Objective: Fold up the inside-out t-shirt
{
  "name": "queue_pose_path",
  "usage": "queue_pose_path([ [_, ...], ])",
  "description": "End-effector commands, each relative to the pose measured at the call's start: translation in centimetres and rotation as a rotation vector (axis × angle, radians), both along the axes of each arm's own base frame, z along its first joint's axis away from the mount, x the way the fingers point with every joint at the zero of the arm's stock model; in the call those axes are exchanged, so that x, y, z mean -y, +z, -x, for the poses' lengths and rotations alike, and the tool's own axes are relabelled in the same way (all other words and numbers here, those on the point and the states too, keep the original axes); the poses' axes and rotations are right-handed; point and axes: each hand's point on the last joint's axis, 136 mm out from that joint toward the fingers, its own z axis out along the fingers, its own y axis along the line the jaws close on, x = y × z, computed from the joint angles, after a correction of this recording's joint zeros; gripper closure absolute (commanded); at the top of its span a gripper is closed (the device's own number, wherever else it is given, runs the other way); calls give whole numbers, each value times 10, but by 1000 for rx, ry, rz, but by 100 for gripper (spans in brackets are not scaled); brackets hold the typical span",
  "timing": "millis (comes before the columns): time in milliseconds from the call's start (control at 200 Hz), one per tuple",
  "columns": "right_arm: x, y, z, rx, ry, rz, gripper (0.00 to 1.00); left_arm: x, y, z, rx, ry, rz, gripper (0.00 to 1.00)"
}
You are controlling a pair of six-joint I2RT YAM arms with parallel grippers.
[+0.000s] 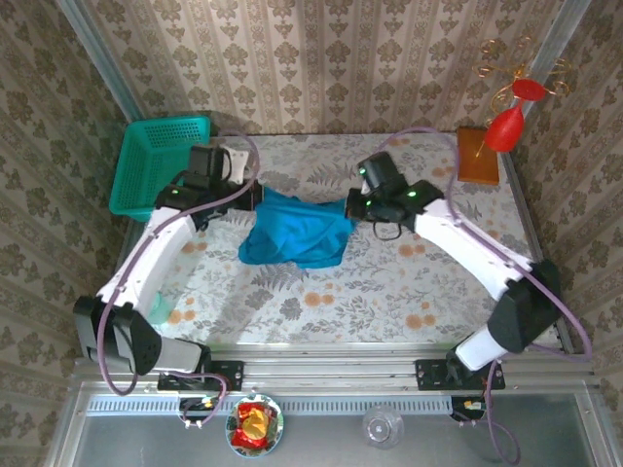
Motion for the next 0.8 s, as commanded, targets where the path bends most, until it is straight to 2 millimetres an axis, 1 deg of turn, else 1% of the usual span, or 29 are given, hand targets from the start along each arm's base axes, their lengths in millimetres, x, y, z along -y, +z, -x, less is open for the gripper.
queue_pose_path([
  [0, 43, 36, 20, 84, -66, 103, 100, 12, 50, 12, 114, -105, 102, 100],
  [50, 49, 48, 27, 120, -76, 90, 100, 17, 59, 19, 136, -134, 151, 100],
  [110, 53, 53, 36, 136, -71, 74, 100, 21, 62, 29, 150, -159, 203, 100],
  [135, 54, 50, 40, 132, -70, 68, 100, 21, 61, 34, 151, -163, 219, 100],
  [165, 55, 44, 46, 118, -66, 60, 100, 21, 54, 39, 141, -159, 231, 100],
  [190, 55, 36, 51, 100, -64, 56, 100, 20, 42, 43, 119, -153, 234, 100],
  [230, 57, 16, 59, 53, -67, 54, 100, 18, 21, 51, 77, -137, 229, 100],
  [255, 58, -1, 65, 16, -70, 52, 100, 16, 3, 55, 42, -119, 219, 100],
  [310, 60, -42, 78, -76, -82, 54, 100, 12, -41, 66, -53, -81, 192, 100],
  [360, 64, -82, 91, -173, -107, 67, 100, 9, -89, 80, -163, -52, 155, 100],
  [400, 68, -108, 100, -244, -129, 83, 91, 6, -123, 92, -249, -30, 124, 100],
  [440, 72, -127, 108, -302, -147, 110, 78, 4, -153, 105, -330, -14, 93, 94],
  [475, 77, -137, 113, -334, -162, 137, 67, 3, -172, 115, -385, -11, 69, 88],
  [510, 79, -142, 115, -349, -170, 162, 60, 3, -187, 124, -428, -11, 45, 81],
  [565, 80, -140, 113, -343, -171, 191, 57, 0, -197, 129, -454, -7, 9, 71],
  [595, 79, -137, 111, -332, -167, 202, 56, -2, -198, 129, -454, -2, -7, 67],
  [615, 78, -133, 109, -323, -163, 208, 55, 2, -196, 134, -446, -26, -25, 63],
  [665, 73, -125, 104, -301, -146, 221, 55, 1, -190, 131, -412, -29, -61, 58],
  [710, 66, -118, 99, -282, -127, 228, 55, 1, -179, 125, -373, -32, -81, 54],
  [795, 46, -103, 91, -246, -76, 223, 53, 0, -160, 115, -312, -36, -112, 51],
])
